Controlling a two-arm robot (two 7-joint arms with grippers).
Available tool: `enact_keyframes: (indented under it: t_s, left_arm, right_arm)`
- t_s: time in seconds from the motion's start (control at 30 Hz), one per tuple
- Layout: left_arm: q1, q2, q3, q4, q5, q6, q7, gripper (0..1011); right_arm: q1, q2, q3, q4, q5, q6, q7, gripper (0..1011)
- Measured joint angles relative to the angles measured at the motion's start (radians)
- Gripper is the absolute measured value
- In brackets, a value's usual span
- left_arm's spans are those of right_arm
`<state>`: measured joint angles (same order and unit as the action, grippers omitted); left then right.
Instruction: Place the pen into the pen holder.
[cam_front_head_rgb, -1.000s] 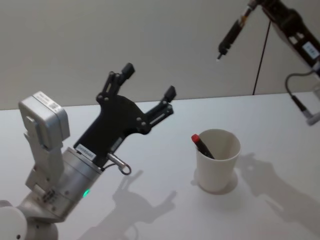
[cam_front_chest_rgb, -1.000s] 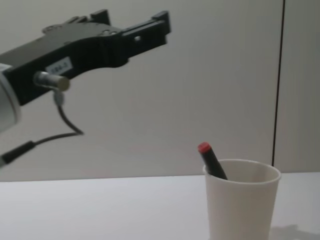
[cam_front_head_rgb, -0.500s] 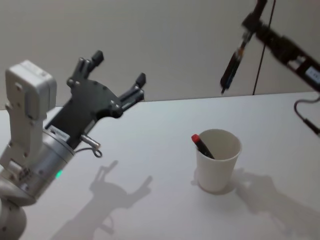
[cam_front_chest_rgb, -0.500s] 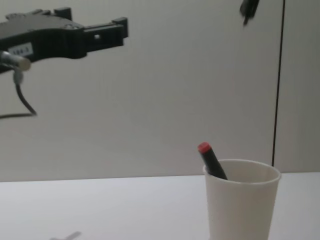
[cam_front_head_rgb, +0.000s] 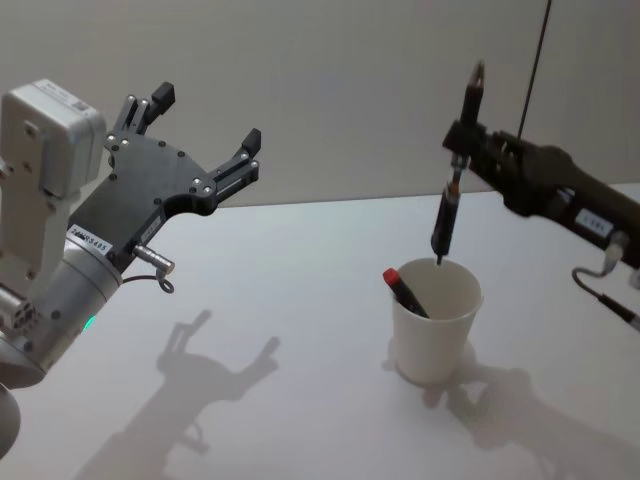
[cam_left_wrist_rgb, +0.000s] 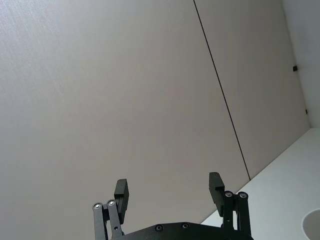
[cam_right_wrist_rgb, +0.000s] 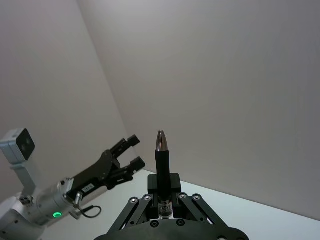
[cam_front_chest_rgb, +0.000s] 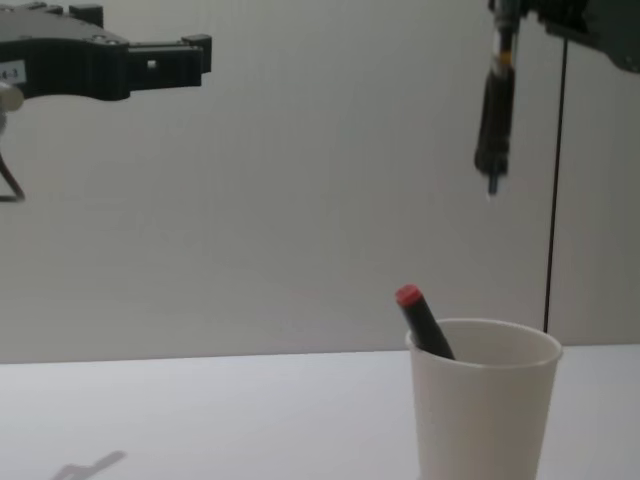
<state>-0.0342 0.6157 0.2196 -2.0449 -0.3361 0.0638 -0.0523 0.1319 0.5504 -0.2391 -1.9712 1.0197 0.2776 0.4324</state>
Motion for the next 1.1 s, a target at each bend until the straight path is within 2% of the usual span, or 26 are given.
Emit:
enact_keyframes:
  t_s: [0.17, 0.27, 0.33, 0.37, 0.47, 0.53, 0.57, 0.8, 1.1]
  left_arm:
    - [-0.003, 0.005, -0.005, -0.004, 0.002, 0.016, 0.004, 1001]
    - [-0.005, 0.008, -0.008, -0.006, 0.003, 0.023, 0.005, 1001]
    - [-0.006, 0.008, -0.009, -0.007, 0.003, 0.026, 0.006, 1001]
    - [-0.006, 0.009, -0.010, -0.007, 0.004, 0.029, 0.007, 1001]
    - [-0.007, 0.011, -0.011, -0.009, 0.004, 0.034, 0.008, 1001]
    - [-0.008, 0.012, -0.012, -0.009, 0.004, 0.037, 0.008, 1001]
    - [-0.008, 0.012, -0.013, -0.010, 0.005, 0.038, 0.008, 1001]
    - [-0.009, 0.014, -0.014, -0.011, 0.005, 0.043, 0.010, 1001]
    - [-0.010, 0.015, -0.016, -0.011, 0.006, 0.047, 0.011, 1001]
  right_arm:
    - [-0.018, 0.022, -0.005, -0.015, -0.066, -0.033, -0.011, 130]
    - [-0.031, 0.037, -0.009, -0.025, -0.122, -0.066, -0.018, 130]
    - [-0.034, 0.040, -0.010, -0.027, -0.132, -0.073, -0.018, 130]
    - [-0.039, 0.045, -0.012, -0.030, -0.156, -0.088, -0.022, 130]
    - [-0.048, 0.054, -0.016, -0.036, -0.200, -0.114, -0.032, 130]
    - [-0.051, 0.056, -0.017, -0.037, -0.213, -0.120, -0.035, 130]
    - [-0.054, 0.059, -0.019, -0.038, -0.237, -0.133, -0.040, 130]
    - [-0.056, 0.058, -0.027, -0.032, -0.313, -0.167, -0.062, 130]
    - [-0.031, 0.034, -0.037, 0.011, -0.396, -0.188, -0.081, 130]
